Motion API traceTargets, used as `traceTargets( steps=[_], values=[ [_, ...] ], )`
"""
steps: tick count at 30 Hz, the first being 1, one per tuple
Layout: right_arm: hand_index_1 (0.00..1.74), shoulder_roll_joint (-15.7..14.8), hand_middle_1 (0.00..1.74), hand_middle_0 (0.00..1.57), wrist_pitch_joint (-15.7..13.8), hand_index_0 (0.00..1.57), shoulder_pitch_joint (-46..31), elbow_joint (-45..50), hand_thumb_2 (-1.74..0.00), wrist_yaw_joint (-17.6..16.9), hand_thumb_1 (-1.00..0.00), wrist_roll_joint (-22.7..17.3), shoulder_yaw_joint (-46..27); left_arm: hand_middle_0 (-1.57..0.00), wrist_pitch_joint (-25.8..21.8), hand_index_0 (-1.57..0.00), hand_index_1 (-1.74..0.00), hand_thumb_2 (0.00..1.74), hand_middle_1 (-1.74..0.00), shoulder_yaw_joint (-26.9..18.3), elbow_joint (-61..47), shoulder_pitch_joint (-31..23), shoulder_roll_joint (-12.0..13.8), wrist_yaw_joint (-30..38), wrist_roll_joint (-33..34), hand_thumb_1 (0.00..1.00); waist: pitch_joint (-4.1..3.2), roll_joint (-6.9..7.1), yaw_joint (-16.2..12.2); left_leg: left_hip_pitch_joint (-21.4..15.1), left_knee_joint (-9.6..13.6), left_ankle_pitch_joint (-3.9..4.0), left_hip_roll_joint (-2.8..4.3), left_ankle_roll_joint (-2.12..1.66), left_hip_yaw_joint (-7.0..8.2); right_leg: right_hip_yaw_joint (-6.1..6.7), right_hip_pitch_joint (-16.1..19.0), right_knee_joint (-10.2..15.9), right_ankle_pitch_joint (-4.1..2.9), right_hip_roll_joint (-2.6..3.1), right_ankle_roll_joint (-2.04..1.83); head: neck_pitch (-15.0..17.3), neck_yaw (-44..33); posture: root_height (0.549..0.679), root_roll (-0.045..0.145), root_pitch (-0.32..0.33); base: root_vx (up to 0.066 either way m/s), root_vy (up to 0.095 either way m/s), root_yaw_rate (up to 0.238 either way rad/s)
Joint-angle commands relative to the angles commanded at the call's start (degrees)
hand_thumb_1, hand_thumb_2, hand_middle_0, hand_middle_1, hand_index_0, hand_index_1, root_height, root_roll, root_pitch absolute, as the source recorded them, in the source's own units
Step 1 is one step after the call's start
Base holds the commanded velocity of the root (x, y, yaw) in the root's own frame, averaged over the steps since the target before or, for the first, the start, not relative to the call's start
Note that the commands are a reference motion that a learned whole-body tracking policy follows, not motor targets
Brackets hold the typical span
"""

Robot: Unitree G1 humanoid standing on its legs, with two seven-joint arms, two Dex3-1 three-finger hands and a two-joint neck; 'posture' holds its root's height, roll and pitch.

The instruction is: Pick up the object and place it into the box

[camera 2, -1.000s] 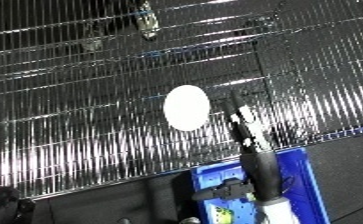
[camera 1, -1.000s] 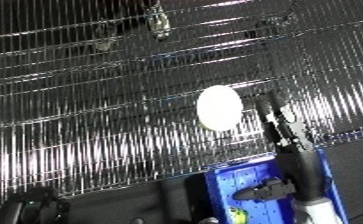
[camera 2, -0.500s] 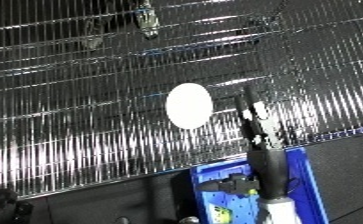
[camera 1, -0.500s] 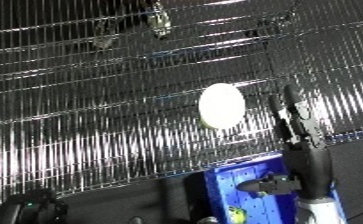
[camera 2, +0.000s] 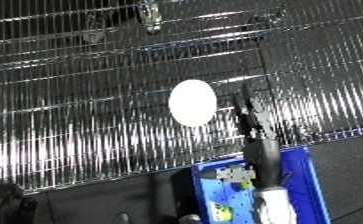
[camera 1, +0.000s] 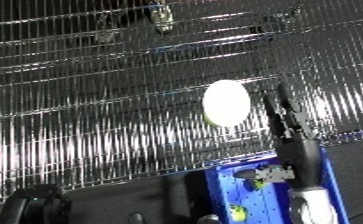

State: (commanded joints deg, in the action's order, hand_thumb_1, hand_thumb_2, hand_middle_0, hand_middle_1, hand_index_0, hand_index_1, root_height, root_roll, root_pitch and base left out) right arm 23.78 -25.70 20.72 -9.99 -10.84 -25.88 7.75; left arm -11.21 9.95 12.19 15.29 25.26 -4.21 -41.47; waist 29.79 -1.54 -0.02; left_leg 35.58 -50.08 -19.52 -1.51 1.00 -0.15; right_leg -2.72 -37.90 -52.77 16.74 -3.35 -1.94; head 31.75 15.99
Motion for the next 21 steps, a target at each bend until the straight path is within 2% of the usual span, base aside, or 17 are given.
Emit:
traceTargets(
  steps=[6,12,21],
  values=[
    [0.00,-0.67,0.00,0.00,-0.29,0.00,2.55,-2.54,0.00,-0.15,0.00,-1.79,0.28,-1.57,0.48,-1.57,-1.74,1.74,-1.74,0.52,0.36,0.98,0.08,-0.01,-0.12,1.00,0.00,-0.52,0.23,0.93,-0.73,-0.36,-0.16,-0.04,0.12,0.12,-1.06,-0.71,0.08,-0.06,0.05,-0.87,1.72,0.615,0.053,0.097,0.017,-0.001,0.024],
    [0.00,-1.55,0.00,0.00,-0.68,0.00,5.56,-4.84,0.00,-0.45,0.00,-4.15,0.87,-1.57,1.41,-1.57,-1.74,1.74,-1.74,1.21,0.75,2.23,0.21,0.07,-0.16,1.00,0.00,-0.98,0.52,1.99,-1.65,-0.80,-0.25,0.13,0.31,0.16,-2.31,-1.64,0.18,-0.17,0.15,-1.97,4.21,0.612,0.053,0.104,0.027,-0.001,0.018],
    [0.00,-1.51,0.00,0.00,-0.06,0.00,10.82,-6.92,0.00,-0.76,0.00,-5.15,1.88,-1.57,2.51,-1.57,-1.74,1.74,-1.74,2.09,0.86,3.60,1.08,0.50,-0.89,1.00,0.00,-1.56,1.17,3.91,-3.38,-1.57,-0.59,0.39,0.34,0.12,-4.38,-3.22,0.50,-0.09,0.48,-3.50,6.97,0.607,0.052,0.117,0.036,-0.002,0.031]
  ],
)
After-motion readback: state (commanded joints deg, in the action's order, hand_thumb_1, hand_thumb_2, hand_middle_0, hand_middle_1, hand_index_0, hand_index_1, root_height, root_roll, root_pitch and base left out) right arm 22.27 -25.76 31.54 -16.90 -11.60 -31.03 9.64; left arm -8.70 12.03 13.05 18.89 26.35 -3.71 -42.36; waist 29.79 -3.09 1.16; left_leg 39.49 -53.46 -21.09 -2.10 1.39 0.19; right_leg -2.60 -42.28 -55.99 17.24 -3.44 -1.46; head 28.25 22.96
